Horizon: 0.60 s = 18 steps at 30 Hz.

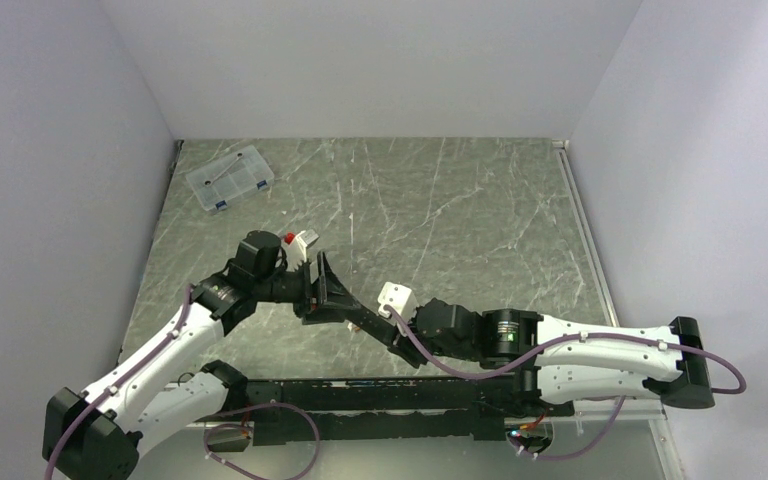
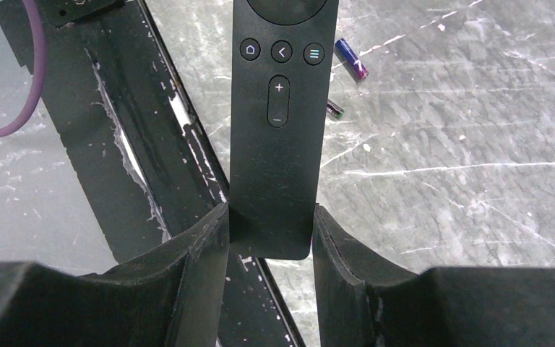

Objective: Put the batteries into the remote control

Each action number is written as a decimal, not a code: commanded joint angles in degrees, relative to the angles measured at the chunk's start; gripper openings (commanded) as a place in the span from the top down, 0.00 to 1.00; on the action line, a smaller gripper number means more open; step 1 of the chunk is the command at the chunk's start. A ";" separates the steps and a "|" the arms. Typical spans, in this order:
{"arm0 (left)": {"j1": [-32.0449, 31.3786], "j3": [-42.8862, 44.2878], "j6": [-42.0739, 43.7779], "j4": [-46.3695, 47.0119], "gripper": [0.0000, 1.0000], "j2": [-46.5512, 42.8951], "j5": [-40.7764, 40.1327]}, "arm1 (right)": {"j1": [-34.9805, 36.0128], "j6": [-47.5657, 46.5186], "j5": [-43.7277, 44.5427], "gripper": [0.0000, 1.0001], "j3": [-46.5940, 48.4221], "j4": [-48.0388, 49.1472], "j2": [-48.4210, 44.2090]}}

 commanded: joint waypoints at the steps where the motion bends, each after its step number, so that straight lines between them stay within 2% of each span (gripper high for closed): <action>1: 0.32 -0.65 -1.39 3.03 0.23 -2.16 2.85 | 0.43 -1.75 0.98 1.00 0.08 2.53 -2.11; 11: 0.33 -3.61 -4.47 9.70 0.44 -2.57 6.23 | 0.82 -1.27 -0.97 1.00 0.76 1.29 -1.51; 16: 0.38 -3.56 -4.01 10.01 0.52 -2.80 6.95 | 0.80 -0.92 -1.58 1.00 0.97 1.21 -1.37; 18: 0.36 -3.67 -4.05 10.23 0.60 -3.12 7.02 | 0.82 -0.84 -1.75 1.00 0.97 1.21 -1.41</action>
